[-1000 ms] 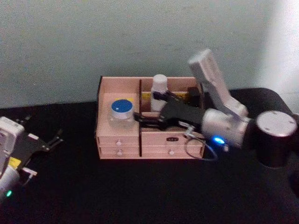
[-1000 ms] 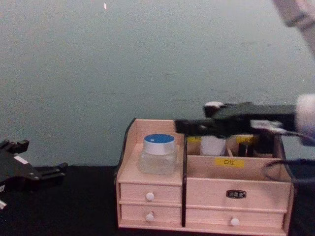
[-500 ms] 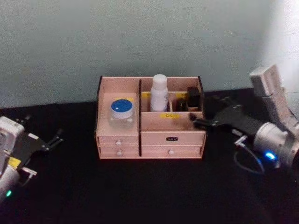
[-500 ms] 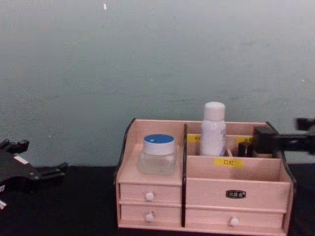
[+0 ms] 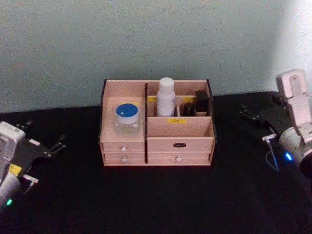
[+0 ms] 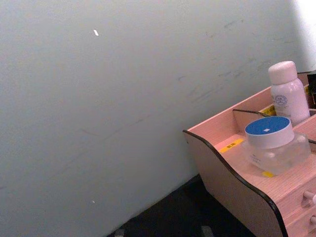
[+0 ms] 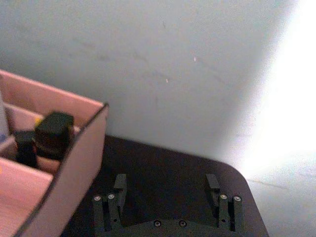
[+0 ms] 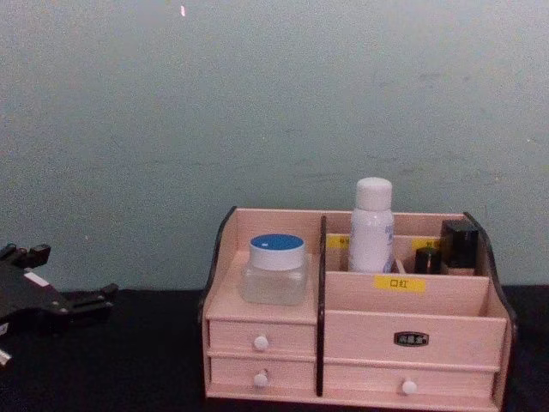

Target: Pick up the facial cleanser and watermelon frost from the table and place them into the tiered storage box.

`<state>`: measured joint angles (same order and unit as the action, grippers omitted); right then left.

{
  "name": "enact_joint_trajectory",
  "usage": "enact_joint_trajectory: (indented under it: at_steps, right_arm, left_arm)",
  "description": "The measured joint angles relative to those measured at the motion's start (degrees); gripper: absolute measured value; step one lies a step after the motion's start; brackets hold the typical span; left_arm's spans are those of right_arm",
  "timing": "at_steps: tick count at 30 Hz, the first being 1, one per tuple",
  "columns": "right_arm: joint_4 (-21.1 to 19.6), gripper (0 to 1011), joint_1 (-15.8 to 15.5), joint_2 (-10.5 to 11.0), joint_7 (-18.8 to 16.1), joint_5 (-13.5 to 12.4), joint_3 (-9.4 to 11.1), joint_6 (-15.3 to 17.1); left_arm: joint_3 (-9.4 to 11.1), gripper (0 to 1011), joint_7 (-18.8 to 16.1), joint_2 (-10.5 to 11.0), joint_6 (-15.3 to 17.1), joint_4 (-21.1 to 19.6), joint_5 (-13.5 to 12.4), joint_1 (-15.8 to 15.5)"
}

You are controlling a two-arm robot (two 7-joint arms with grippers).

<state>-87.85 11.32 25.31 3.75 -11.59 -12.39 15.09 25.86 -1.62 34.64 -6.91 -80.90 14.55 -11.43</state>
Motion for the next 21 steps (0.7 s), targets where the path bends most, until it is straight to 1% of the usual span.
enact_joint_trajectory:
  at_steps: [3,6,9,10,13,21]
  right_arm:
    - [1.62,1003,0.13,-0.99,1.14,1.72,-0.76,0.25]
    - [2.69,1003,0.25,-1.57,1.55,2.74,-1.31,0.44]
    - [4.19,1003,0.43,-2.35,2.37,4.39,-2.15,0.44]
    - [5.09,1003,0.61,-2.73,3.11,5.50,-2.52,0.30]
    - [6.41,1003,0.92,-3.20,4.10,6.98,-3.00,0.08]
    - [6.14,1002,0.91,-3.11,3.98,6.79,-2.93,0.05]
  left_arm:
    - [0.00,1001,0.00,0.00,0.00,0.00,0.00,0.00]
    - [0.00,1001,0.00,0.00,0.00,0.00,0.00,0.00]
    - [0.00,1001,0.00,0.00,0.00,0.00,0.00,0.00]
    - [0.00,1001,0.00,0.00,0.00,0.00,0.00,0.00]
    - [0.00,1001,0.00,0.00,-0.01,-0.01,0.00,0.00]
    - [0.00,1002,0.00,0.00,0.00,0.00,0.00,0.00]
